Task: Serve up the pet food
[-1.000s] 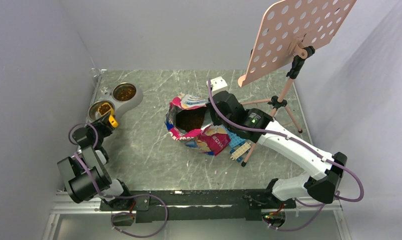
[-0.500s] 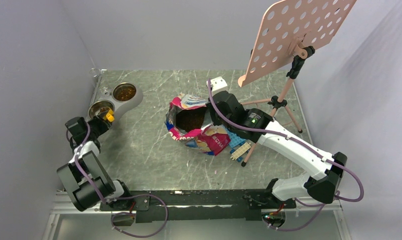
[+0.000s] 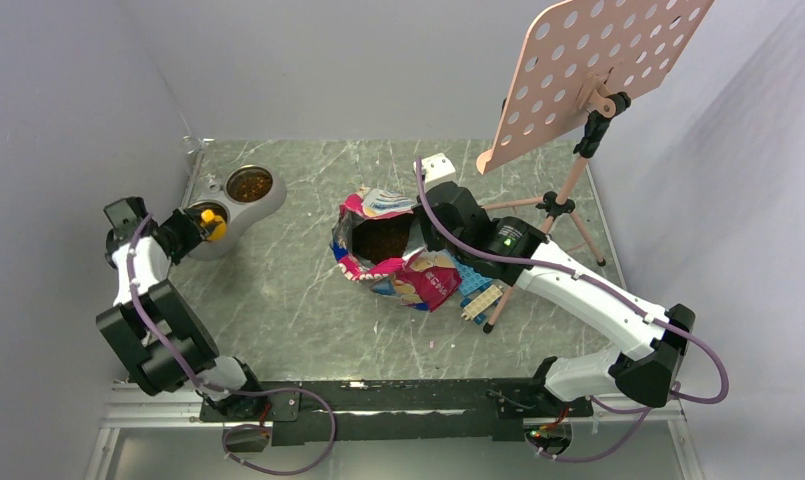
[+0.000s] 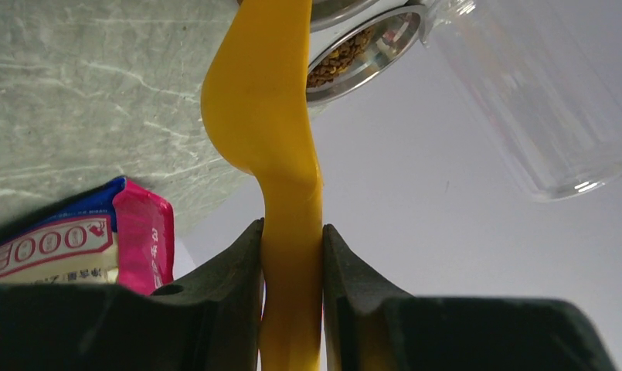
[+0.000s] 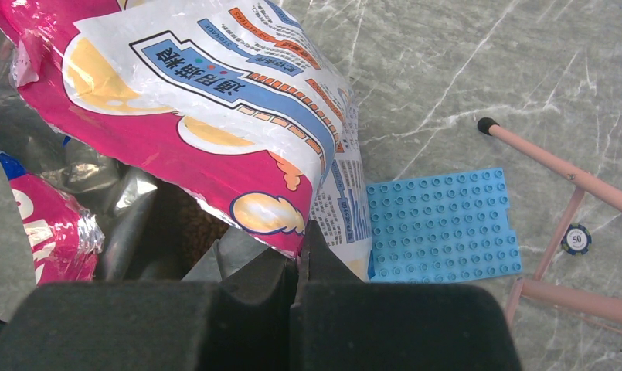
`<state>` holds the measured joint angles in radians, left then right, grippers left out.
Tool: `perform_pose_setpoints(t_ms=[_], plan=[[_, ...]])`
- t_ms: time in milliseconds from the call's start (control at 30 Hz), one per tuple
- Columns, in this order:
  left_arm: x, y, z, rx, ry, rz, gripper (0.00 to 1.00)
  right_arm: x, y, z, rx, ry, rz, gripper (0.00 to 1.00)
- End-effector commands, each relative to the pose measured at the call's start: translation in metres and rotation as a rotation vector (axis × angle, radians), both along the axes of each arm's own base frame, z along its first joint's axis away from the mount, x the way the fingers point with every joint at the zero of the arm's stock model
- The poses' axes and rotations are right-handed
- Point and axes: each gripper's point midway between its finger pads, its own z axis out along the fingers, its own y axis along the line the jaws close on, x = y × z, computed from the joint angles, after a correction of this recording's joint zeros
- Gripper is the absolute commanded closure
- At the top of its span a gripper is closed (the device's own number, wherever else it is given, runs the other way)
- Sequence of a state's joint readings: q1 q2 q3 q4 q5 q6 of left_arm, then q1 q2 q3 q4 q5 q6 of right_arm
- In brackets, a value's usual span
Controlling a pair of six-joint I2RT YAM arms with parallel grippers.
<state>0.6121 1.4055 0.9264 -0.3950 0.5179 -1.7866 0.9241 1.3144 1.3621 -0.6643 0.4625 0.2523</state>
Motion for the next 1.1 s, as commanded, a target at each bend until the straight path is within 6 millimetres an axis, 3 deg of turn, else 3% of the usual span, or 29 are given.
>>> perform_pose_setpoints(t_ms=[0,233,467,667,800,900,1067], plan=[[-0.010,-0.011,0.009,-0.083,0.142,-0.075,1.00,0.000,-0.006,0.035,0.069,-0.078,-0.012,1.00],[-0.013,-0.009,0.026,-0.116,0.253,-0.105,1.00,0.000,-0.005,0.036,0.069,-0.078,-0.012,1.00],[-0.016,-0.005,0.041,-0.069,0.227,-0.068,1.00,0.000,-0.005,0.036,0.065,-0.073,-0.010,1.00],[-0.019,-0.023,0.077,0.085,0.119,-0.152,1.00,0.000,0.000,0.033,0.066,-0.056,0.000,1.00],[-0.030,-0.056,0.103,0.235,0.051,-0.272,1.00,0.003,0.002,0.033,0.054,-0.058,0.000,1.00],[-0.052,-0.092,0.111,0.342,0.035,-0.386,1.00,0.004,0.002,0.034,0.045,-0.063,-0.001,1.00],[-0.095,-0.188,0.099,0.454,-0.168,-0.708,1.00,0.006,0.002,0.032,0.033,-0.061,-0.007,1.00]])
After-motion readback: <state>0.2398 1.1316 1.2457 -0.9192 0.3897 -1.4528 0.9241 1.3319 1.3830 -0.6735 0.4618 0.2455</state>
